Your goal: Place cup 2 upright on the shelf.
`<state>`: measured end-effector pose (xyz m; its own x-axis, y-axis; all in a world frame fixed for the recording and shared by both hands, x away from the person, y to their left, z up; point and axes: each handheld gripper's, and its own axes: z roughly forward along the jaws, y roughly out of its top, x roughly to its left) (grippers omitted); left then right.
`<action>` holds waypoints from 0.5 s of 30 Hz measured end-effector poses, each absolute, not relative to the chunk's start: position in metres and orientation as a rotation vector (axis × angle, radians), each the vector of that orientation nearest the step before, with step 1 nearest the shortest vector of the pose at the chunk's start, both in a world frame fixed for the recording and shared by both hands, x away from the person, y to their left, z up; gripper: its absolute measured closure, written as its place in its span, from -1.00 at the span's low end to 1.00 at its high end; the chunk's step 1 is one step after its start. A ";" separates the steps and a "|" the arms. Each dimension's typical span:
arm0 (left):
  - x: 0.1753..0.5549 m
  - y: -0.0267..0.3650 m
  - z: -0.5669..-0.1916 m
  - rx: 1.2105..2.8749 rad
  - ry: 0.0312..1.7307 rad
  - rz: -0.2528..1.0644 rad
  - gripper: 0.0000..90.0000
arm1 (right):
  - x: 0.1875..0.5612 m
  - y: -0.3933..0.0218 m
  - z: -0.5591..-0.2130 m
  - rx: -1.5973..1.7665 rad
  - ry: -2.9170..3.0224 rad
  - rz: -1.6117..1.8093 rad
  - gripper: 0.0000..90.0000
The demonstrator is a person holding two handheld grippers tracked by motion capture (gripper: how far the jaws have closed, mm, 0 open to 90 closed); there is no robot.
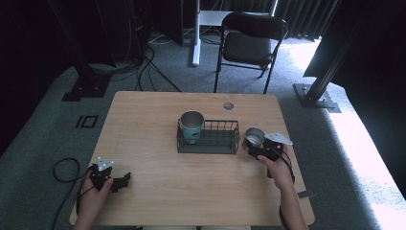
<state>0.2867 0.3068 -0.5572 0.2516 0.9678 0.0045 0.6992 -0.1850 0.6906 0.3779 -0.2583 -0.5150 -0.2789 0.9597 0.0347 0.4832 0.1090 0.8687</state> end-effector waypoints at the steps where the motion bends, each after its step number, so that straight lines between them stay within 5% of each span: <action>1: 0.287 0.307 -0.557 1.957 1.511 0.610 -0.95 | 0.379 -0.258 -0.515 1.408 1.830 1.099 -0.74; 15: 0.287 0.307 -0.557 1.957 1.511 0.611 -0.95 | 0.391 -0.251 -0.520 1.425 1.833 1.080 -0.75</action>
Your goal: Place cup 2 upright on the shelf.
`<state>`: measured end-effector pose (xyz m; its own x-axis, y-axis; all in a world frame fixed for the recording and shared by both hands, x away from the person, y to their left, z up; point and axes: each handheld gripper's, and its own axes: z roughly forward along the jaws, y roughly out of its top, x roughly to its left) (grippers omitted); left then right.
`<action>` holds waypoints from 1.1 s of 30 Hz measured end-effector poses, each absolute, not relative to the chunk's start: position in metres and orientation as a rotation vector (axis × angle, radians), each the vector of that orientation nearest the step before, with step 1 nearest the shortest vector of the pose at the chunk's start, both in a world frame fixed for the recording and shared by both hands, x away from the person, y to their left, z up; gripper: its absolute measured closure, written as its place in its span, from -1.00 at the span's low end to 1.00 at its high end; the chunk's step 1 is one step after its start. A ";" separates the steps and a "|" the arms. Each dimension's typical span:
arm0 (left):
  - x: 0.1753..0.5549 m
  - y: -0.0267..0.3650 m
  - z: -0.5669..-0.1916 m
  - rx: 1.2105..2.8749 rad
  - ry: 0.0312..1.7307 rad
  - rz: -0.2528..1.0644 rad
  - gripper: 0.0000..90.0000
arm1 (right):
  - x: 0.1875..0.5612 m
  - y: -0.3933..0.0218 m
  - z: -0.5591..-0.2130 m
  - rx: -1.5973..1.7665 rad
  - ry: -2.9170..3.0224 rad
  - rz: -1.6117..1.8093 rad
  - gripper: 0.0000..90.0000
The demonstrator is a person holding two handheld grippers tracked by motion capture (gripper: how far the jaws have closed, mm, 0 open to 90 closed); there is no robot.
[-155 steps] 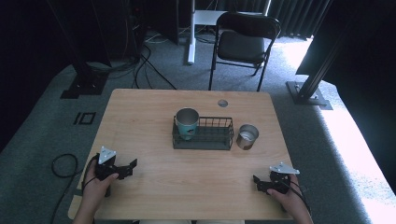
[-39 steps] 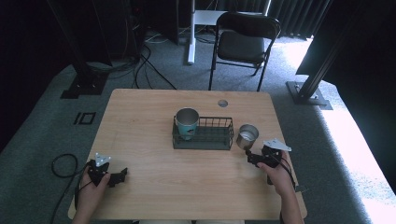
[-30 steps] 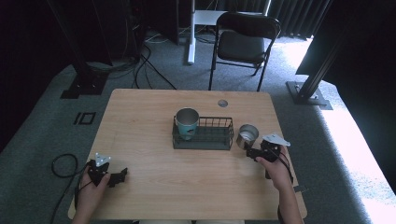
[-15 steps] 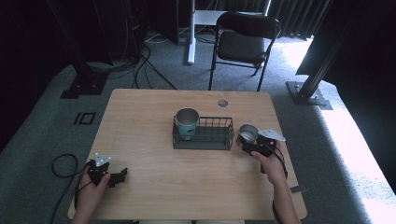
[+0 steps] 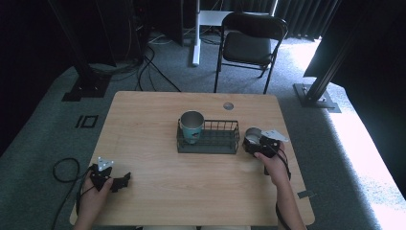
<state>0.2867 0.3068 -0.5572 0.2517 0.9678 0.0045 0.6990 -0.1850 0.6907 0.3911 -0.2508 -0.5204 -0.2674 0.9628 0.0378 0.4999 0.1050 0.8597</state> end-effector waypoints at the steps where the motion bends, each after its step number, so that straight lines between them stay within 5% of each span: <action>1: 0.287 0.307 -0.557 1.957 1.511 0.610 -0.95 | 0.393 -0.250 -0.522 1.432 1.825 1.083 -0.75; 33: 0.287 0.307 -0.557 1.957 1.511 0.611 -0.95 | 0.390 -0.263 -0.476 1.452 1.769 1.160 -0.69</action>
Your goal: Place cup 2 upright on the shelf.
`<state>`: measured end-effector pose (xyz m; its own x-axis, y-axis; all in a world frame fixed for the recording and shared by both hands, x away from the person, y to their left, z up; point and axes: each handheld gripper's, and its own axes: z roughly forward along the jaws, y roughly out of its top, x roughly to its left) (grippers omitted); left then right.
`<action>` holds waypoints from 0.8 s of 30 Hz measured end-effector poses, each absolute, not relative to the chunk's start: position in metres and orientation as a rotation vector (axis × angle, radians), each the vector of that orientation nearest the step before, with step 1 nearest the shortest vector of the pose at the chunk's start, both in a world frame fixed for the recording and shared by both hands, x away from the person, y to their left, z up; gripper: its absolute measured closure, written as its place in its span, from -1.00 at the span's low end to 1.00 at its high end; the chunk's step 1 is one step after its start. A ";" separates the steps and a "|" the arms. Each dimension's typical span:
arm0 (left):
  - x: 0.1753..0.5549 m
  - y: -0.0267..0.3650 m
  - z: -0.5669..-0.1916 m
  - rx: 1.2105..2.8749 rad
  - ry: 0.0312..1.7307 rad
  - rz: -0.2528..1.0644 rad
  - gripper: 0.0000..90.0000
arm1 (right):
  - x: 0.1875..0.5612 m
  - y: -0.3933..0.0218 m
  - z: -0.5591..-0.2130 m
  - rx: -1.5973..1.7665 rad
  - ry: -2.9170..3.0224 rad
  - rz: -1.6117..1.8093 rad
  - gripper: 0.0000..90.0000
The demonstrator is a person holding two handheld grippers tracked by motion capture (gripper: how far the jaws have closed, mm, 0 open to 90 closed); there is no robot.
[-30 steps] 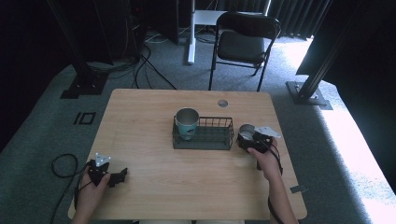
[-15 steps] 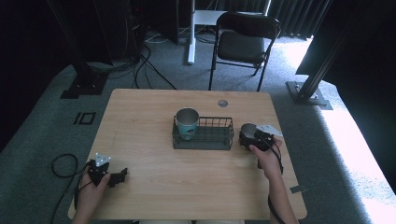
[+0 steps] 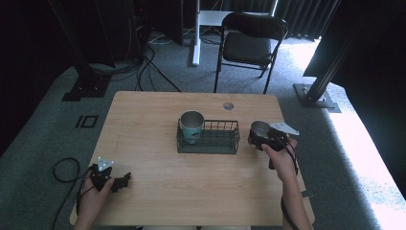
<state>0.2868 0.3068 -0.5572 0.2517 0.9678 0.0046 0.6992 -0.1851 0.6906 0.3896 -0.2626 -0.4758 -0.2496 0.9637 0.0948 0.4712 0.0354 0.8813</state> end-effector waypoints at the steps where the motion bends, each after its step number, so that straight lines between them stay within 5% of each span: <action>1: 0.287 0.307 -0.557 1.958 1.511 0.611 -0.95 | 0.389 -0.264 -0.472 1.451 1.761 1.166 -0.69; 24: 0.287 0.307 -0.557 1.958 1.510 0.610 -0.95 | 0.389 -0.243 -0.401 1.310 1.743 1.264 -0.69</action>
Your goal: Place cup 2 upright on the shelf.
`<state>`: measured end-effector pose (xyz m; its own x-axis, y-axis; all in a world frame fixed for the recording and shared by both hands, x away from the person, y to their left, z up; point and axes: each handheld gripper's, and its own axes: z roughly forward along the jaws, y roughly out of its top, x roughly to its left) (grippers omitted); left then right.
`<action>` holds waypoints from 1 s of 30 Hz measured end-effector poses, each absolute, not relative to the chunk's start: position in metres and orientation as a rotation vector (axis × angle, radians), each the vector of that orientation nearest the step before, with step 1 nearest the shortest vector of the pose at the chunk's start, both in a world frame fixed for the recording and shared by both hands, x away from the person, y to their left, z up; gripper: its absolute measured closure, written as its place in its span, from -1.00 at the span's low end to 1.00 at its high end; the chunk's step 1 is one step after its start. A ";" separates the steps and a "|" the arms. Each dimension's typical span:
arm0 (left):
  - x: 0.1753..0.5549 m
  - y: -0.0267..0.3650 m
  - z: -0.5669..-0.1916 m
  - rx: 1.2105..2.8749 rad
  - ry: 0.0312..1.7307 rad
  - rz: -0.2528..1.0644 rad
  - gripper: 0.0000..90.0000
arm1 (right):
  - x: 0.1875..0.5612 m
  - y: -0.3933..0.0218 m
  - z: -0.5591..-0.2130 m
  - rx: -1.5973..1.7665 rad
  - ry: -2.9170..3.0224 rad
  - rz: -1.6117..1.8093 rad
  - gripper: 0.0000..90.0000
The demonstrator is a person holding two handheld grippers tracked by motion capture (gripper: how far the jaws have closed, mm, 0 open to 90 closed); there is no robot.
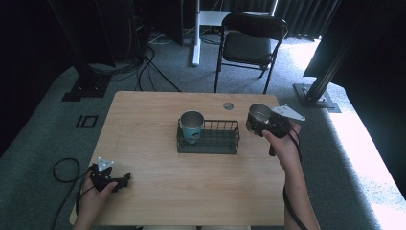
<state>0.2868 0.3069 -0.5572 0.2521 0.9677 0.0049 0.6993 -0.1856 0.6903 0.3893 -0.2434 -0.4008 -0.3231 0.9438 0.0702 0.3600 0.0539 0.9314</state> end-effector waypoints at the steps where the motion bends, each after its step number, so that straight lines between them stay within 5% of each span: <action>1: 0.287 0.307 -0.557 1.958 1.511 0.610 -0.95 | 0.390 -0.241 -0.398 1.302 1.747 1.269 -0.69; 30: 0.287 0.307 -0.557 1.958 1.511 0.610 -0.95 | 0.404 -0.164 -0.423 1.213 1.911 1.351 -0.69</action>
